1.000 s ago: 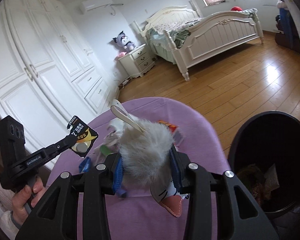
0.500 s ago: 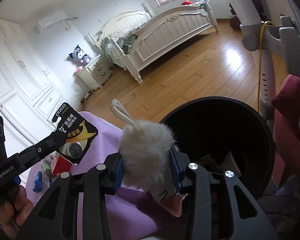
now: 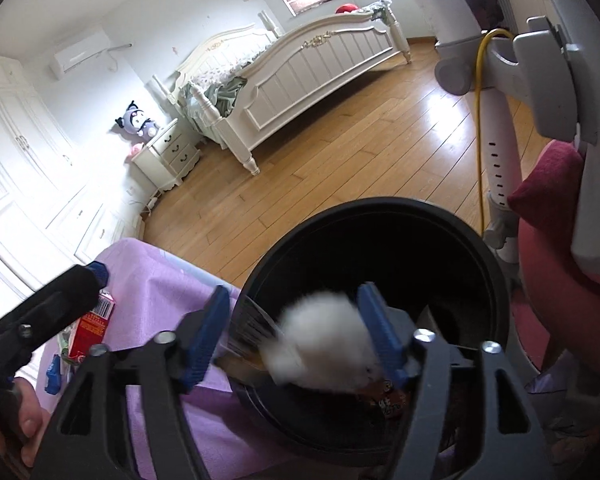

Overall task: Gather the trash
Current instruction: 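Move both open grippers back to the blue packet and white tissue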

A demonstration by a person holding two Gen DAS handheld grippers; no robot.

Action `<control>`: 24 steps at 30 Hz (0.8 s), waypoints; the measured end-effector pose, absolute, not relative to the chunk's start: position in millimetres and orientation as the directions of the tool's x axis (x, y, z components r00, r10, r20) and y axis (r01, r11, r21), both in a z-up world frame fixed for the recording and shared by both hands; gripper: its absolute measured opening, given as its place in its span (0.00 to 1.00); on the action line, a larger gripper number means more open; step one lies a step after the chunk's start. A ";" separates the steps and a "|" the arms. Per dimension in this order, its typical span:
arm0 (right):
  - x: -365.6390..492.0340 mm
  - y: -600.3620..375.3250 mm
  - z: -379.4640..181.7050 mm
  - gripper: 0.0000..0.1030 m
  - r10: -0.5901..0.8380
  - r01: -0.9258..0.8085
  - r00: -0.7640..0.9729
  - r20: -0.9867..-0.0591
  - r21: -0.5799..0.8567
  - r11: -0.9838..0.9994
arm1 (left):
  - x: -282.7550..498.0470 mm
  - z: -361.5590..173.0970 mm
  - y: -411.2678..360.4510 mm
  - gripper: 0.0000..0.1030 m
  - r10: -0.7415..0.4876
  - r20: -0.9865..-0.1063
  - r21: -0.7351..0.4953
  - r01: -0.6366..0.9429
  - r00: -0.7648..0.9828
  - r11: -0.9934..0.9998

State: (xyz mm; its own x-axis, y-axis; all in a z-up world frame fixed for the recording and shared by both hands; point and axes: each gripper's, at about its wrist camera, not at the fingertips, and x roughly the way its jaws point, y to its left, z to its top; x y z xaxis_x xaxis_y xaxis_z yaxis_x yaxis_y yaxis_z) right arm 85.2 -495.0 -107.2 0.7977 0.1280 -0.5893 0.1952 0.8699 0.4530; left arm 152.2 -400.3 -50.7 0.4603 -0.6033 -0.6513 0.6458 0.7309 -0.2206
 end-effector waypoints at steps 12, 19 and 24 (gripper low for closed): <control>85.4 -459.5 -89.1 0.68 0.217 0.103 0.790 -0.573 0.473 0.875 | 138.2 -30.3 -313.8 0.81 -0.536 -0.639 -0.241 0.519 0.552 0.820; 87.9 -415.7 -70.2 0.68 0.281 0.002 0.777 -0.563 0.448 0.894 | 125.0 -29.2 -231.5 0.92 -0.408 -0.649 -0.200 0.373 0.643 0.906; 92.1 -387.2 -62.2 0.68 0.333 -0.073 0.752 -0.569 0.430 0.900 | 120.0 -40.8 -159.9 0.92 -0.263 -0.685 -0.126 0.244 0.680 0.961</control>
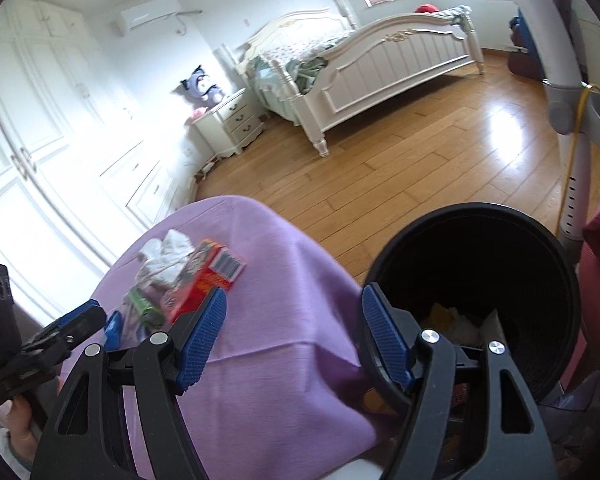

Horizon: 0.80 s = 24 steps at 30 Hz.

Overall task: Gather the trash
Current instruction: 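Move both open grippers back to the blue packet and white tissue, then grasp the blue wet-wipe packet with the left gripper while the right grasps the white tissue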

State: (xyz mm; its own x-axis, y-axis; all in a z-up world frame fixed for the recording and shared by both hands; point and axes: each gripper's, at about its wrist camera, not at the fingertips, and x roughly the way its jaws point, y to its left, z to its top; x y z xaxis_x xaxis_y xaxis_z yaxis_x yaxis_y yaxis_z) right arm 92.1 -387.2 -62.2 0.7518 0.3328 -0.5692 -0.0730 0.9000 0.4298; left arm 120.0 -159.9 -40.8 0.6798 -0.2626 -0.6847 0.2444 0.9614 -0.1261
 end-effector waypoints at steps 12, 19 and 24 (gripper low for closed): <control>132.7 -293.9 -51.2 0.67 0.455 -0.219 0.649 -0.610 0.423 0.879 | 138.7 -72.2 -42.8 0.92 -0.155 -0.752 -0.144 0.069 0.641 0.987; 171.4 -236.7 -43.0 0.59 0.478 -0.304 0.581 -0.658 0.370 0.878 | 154.8 -86.4 -28.0 0.83 -0.187 -0.765 -0.169 0.089 0.616 0.982; 204.9 -210.5 -49.6 0.54 0.369 -0.303 0.540 -0.756 0.235 0.924 | 162.2 -87.1 -37.3 0.66 -0.186 -0.766 -0.143 0.120 0.616 0.982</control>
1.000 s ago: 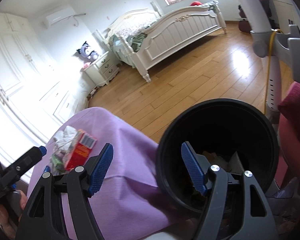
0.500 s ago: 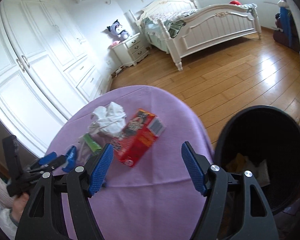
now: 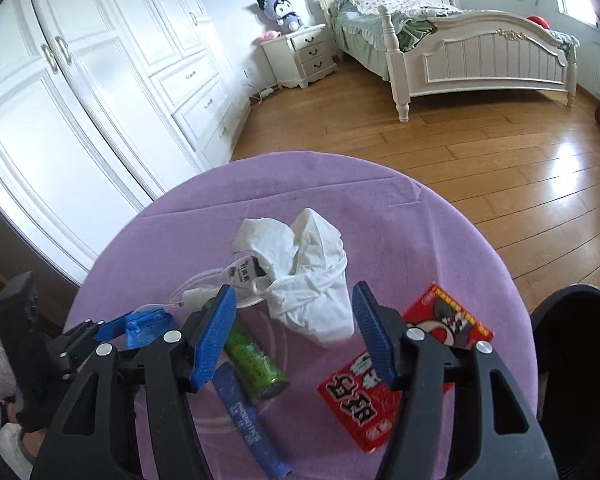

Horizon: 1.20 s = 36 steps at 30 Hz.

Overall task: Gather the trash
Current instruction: 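Grasp the blue wet-wipe packet with the left gripper while the right grasps the white tissue, then carry the blue packet and tissue over the bin and open both grippers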

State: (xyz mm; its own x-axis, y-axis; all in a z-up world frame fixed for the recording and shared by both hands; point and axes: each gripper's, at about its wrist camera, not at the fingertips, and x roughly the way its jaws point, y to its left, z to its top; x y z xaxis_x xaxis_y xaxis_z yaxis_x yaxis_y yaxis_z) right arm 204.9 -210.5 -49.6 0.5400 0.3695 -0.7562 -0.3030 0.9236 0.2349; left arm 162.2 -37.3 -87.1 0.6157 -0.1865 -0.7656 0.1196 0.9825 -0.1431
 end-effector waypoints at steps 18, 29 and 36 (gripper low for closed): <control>182.5 -212.5 -50.4 0.09 0.411 -0.330 0.566 -0.715 0.260 0.907 | 133.1 -77.3 -51.9 0.16 -0.272 -0.710 -0.238 0.142 0.650 0.961; 99.8 -181.3 22.8 0.09 0.591 -0.528 0.601 -0.538 0.288 0.799 | 103.1 -41.8 -67.9 0.16 -0.196 -0.667 -0.137 0.141 0.719 0.981; 85.0 -187.4 42.3 0.09 0.602 -0.549 0.629 -0.492 0.268 0.792 | 95.5 -14.8 -72.0 0.16 -0.143 -0.629 -0.070 0.128 0.764 0.989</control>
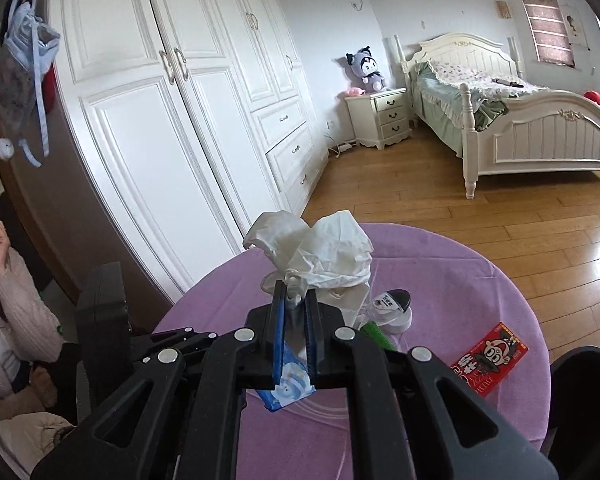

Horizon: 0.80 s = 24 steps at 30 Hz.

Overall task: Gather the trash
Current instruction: 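Carry the blue packet and tissue over the bin and open both grippers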

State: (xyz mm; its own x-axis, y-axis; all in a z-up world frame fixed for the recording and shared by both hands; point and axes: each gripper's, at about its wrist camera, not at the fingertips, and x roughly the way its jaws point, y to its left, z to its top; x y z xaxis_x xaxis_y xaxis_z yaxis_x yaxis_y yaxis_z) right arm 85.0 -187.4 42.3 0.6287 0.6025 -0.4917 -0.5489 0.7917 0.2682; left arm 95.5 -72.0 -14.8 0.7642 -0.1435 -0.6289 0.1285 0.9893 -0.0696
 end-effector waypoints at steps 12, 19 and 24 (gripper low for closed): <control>102.3 -298.5 8.8 0.09 0.487 -0.339 0.726 -0.485 0.363 0.868 | 115.6 8.9 -126.8 0.16 -0.269 -0.592 -0.115 0.250 0.760 0.961; 113.3 -375.3 -36.4 0.09 0.353 -0.134 0.770 -0.532 0.406 0.904 | 147.6 -9.9 -195.8 0.16 -0.457 -0.578 -0.240 0.394 0.676 0.887; 116.6 -423.4 -67.0 0.09 0.282 -0.005 0.779 -0.560 0.444 0.896 | 166.8 -26.0 -244.7 0.16 -0.547 -0.578 -0.298 0.467 0.606 0.832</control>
